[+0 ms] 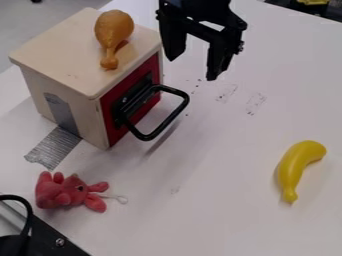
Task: Move the banana to the middle of the table
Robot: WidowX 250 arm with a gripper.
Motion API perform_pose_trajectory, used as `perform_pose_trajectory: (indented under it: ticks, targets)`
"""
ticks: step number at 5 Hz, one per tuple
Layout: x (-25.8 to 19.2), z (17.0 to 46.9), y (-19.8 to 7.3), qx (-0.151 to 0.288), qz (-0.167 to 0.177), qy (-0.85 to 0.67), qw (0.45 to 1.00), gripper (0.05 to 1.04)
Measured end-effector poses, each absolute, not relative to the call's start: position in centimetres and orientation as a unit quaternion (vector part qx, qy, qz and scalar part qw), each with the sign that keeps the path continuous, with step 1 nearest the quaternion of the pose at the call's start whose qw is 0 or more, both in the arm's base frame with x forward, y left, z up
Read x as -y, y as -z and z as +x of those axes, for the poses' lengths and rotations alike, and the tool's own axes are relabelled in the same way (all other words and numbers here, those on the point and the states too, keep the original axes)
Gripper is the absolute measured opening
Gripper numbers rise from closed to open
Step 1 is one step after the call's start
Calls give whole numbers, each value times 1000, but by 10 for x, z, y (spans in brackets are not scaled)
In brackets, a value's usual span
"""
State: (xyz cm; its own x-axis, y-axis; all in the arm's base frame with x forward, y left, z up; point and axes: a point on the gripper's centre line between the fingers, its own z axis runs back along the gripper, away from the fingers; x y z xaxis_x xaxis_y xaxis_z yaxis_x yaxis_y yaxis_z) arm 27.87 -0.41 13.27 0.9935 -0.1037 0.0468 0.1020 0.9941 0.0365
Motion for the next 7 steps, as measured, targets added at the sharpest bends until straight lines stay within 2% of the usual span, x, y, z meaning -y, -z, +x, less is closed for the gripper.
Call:
perform_pose_trajectory:
  ticks: [1, 4, 5, 6, 7]
  targets:
    - [5, 276, -124, 7, 16, 52, 999, 997]
    - [126, 266, -85, -14, -15, 78, 997, 997]
    - [159, 274, -72, -20, -12, 86, 996, 997]
    - [162, 281, -51, -21, 18, 57, 998, 997]
    - [156, 295, -41, -11, 41, 44, 998, 997]
